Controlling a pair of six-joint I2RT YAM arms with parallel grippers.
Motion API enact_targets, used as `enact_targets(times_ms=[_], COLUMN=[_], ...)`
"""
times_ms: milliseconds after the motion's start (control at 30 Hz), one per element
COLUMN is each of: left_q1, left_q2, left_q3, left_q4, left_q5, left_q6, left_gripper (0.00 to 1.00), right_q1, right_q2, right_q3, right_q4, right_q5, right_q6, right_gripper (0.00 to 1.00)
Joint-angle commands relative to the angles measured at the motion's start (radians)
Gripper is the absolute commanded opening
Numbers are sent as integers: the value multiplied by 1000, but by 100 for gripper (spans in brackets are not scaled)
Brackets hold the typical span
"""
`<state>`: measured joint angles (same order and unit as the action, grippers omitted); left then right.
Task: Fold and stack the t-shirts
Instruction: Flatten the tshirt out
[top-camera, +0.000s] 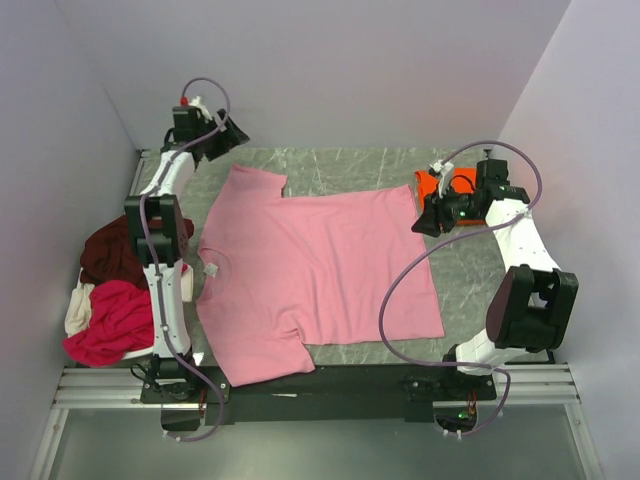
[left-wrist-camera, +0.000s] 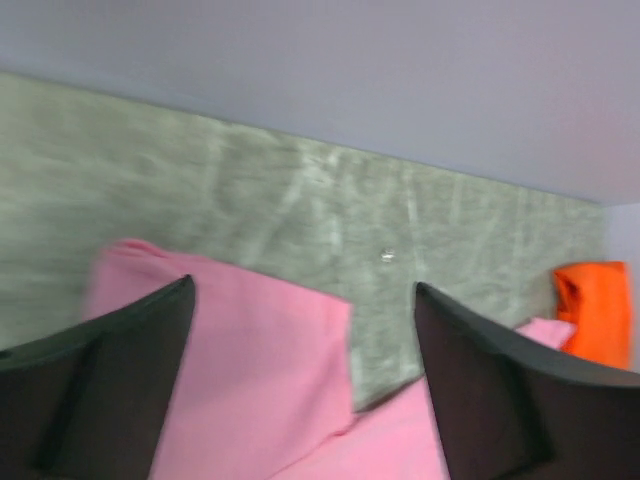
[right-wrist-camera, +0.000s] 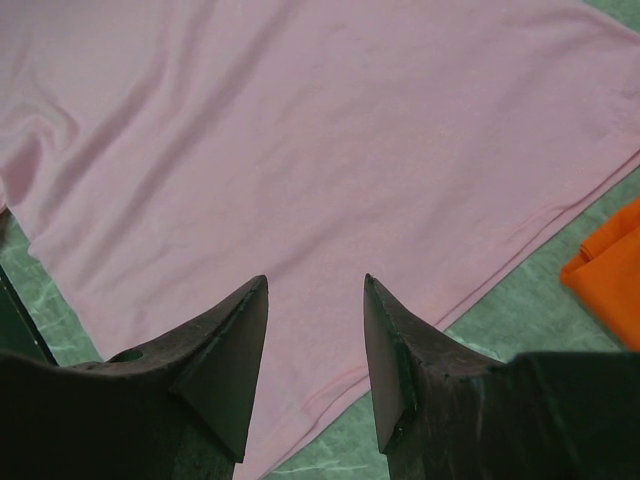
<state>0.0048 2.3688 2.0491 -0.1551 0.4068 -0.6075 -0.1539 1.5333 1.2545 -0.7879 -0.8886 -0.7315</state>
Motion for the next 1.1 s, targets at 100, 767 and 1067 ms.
enact_targets(times_ms=[100,767,1067], left_q1=[50,-29,-29], left_q2=[49,107,167], left_q3=[151,77,123], left_q4=[-175,-113,-67], left_q5=[-22,-148,-174], left_q6=[336,1068,1069], left_gripper=[63,24,39], right_q1=[-4,-4,-6], right_q2=[-18,13,14], right_q3=[-1,5,5], right_q4=[-11,-24,-24], right_q5=[-32,-24,-21], right_q6=[-17,-28,-28], right_gripper=[50,50,50])
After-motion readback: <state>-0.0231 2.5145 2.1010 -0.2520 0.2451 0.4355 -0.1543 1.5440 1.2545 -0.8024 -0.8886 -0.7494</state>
